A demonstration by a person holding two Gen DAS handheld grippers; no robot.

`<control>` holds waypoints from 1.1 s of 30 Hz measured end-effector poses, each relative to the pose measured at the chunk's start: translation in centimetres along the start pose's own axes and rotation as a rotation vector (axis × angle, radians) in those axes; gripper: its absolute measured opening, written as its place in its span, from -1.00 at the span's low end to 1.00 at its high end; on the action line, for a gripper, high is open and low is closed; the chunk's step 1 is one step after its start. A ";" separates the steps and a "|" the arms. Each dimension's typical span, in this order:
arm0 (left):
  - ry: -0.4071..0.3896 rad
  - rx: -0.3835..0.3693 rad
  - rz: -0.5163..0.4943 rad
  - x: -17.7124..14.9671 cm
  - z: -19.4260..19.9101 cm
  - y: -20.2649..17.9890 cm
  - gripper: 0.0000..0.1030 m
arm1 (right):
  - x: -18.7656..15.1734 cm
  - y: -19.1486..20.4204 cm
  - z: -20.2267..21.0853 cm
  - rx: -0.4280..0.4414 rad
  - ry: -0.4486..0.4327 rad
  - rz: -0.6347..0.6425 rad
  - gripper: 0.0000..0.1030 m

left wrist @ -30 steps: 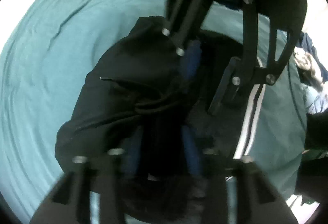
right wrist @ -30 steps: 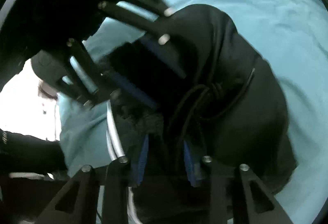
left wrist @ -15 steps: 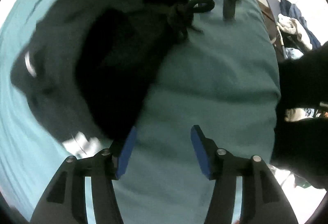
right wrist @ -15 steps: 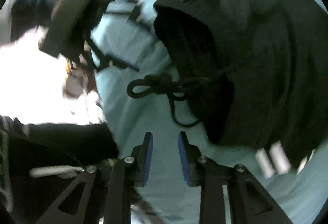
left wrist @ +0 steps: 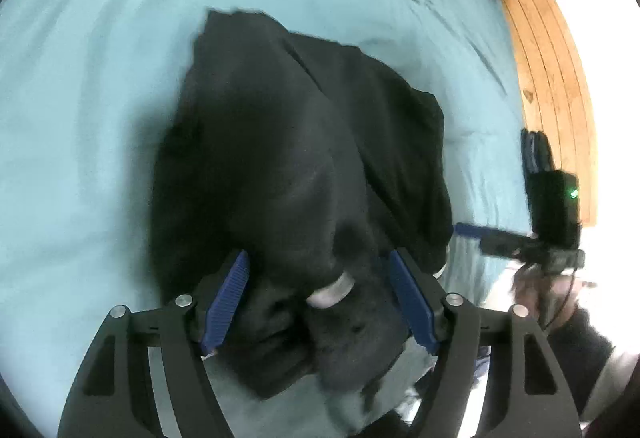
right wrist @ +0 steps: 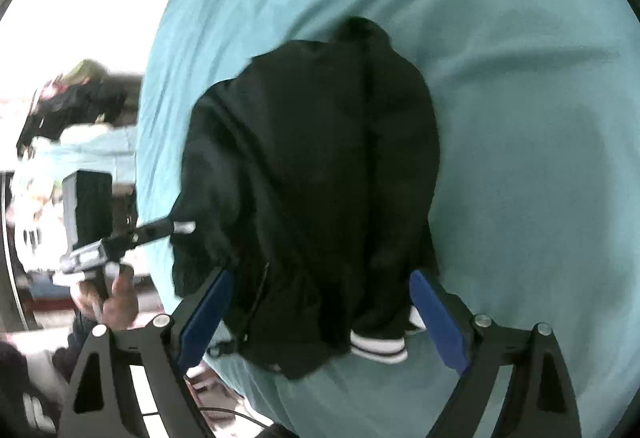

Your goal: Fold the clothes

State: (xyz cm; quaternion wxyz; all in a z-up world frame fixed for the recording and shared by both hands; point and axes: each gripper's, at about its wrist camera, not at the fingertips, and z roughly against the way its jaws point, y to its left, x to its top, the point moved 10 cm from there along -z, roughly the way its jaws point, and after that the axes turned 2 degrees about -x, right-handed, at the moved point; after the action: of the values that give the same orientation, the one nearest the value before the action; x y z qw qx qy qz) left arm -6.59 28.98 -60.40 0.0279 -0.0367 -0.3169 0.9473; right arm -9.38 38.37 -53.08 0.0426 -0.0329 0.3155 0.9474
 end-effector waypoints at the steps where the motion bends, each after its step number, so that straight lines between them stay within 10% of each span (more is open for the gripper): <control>1: 0.027 0.000 0.016 -0.2 -1.1 0.1 0.42 | 0.0 -0.3 -0.6 -0.035 0.006 -0.021 0.76; 4: 0.085 0.079 0.093 -0.4 -4.2 3.0 0.07 | 0.2 -0.9 -0.7 -0.104 0.007 -0.041 0.70; 6: 0.069 0.094 0.094 -0.8 -4.1 4.2 -0.41 | -0.2 -0.8 -1.2 -0.136 -0.011 -0.023 0.13; 9: 0.052 0.064 0.067 -1.9 -2.9 5.6 -0.55 | -0.5 -2.0 -0.6 -0.223 -0.069 -0.030 -0.23; 14: 0.013 0.027 -0.054 -3.4 -0.4 5.9 -0.51 | -0.8 1.0 2.2 -0.062 -0.179 0.021 -0.18; 19: -0.021 -0.105 0.024 -3.3 -0.3 5.4 0.18 | -2.1 -0.3 -1.6 0.041 -0.030 -0.103 -0.06; 33: -0.006 -0.316 0.198 -3.9 -6.3 2.2 0.19 | -6.8 -0.5 -1.0 0.251 0.138 -0.369 0.01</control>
State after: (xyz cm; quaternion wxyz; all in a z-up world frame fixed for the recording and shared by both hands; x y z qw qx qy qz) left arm -2.19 30.67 -66.51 -0.0725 -0.0687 -0.4566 0.8841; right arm -2.51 37.77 -53.54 0.1971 -0.1490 0.4218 0.8724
